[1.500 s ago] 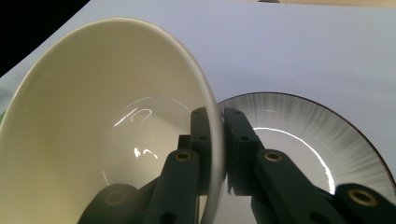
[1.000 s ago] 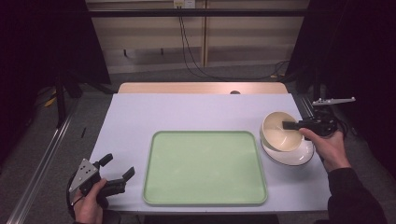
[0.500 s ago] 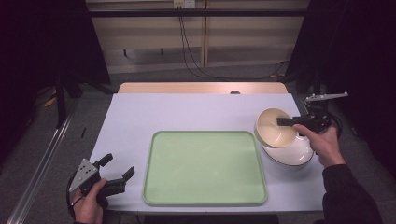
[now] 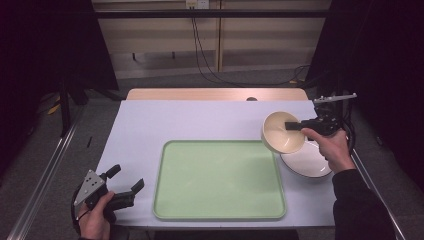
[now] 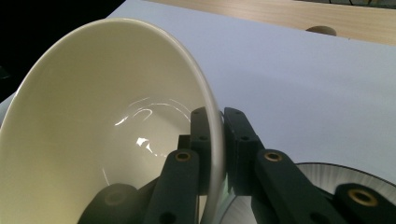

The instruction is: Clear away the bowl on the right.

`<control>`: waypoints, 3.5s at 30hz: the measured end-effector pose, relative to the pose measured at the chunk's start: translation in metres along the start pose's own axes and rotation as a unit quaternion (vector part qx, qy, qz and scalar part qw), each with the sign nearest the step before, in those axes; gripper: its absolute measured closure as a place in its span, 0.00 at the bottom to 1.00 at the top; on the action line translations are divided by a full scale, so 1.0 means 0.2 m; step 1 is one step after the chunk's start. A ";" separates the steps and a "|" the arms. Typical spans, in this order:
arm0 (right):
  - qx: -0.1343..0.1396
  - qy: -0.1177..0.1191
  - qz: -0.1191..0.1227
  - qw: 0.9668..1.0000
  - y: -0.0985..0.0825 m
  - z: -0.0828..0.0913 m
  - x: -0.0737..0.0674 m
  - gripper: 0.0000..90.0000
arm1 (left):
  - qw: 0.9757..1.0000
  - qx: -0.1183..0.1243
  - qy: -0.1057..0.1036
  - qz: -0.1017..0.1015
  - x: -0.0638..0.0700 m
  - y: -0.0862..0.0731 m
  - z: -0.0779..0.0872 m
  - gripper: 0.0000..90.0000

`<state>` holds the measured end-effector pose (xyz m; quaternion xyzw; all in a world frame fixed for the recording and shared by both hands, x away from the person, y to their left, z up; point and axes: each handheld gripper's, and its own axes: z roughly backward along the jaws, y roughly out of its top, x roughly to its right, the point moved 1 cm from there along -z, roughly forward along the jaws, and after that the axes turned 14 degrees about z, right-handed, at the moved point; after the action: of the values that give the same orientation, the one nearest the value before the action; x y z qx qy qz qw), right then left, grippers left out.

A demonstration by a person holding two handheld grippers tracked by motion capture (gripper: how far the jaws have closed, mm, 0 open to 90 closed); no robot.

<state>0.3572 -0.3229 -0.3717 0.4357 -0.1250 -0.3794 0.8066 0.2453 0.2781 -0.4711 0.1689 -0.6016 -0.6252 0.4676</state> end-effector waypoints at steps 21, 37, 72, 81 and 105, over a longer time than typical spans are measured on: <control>-0.030 -0.004 -0.020 0.999 0.04 -0.21 0.01 0.93 | 1.000 -0.001 -0.003 -0.001 0.00 0.00 0.00 0.00; -0.067 -0.008 -0.024 0.997 0.02 -0.36 0.02 0.93 | 1.000 -0.002 -0.003 -0.001 0.00 0.00 0.00 0.00; -0.151 -0.009 -0.043 0.988 -0.12 -0.53 0.05 0.93 | 1.000 -0.003 -0.002 -0.001 0.00 0.00 0.00 0.00; -0.163 -0.020 -0.043 0.985 -0.13 -0.54 0.05 0.93 | 1.000 -0.003 -0.005 -0.002 0.00 0.00 0.00 0.00; -0.127 -0.019 -0.018 0.992 -0.18 -0.53 0.04 0.91 | 1.000 -0.003 -0.003 -0.002 0.00 0.00 0.00 0.00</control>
<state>0.4025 -0.2761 -0.4636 0.3247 -0.0836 -0.4153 0.8456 0.2459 0.2784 -0.4714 0.1668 -0.6011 -0.6280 0.4653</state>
